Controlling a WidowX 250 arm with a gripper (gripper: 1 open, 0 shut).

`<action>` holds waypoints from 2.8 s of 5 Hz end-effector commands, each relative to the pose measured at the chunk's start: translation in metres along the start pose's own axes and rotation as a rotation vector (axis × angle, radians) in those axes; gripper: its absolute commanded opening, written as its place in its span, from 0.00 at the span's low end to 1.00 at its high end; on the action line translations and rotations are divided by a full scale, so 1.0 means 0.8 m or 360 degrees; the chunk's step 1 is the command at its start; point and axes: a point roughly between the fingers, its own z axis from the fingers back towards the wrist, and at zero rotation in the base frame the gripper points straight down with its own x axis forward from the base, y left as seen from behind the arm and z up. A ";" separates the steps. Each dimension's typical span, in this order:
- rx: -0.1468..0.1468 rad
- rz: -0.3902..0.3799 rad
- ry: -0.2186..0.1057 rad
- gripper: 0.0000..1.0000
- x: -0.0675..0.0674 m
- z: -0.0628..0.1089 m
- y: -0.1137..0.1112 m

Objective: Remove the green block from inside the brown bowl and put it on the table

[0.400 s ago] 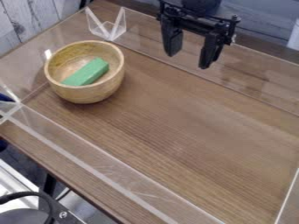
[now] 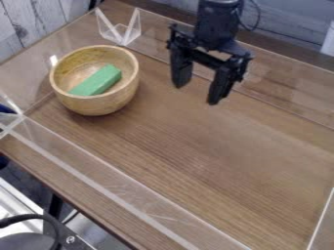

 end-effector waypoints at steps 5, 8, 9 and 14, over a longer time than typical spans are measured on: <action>0.0137 0.0181 -0.0170 1.00 -0.015 0.035 0.137; 0.0168 0.0216 -0.0090 1.00 -0.019 0.019 0.162; 0.0148 0.0180 -0.0093 1.00 -0.017 0.003 0.168; -0.0191 0.0168 -0.0070 1.00 -0.008 -0.056 0.230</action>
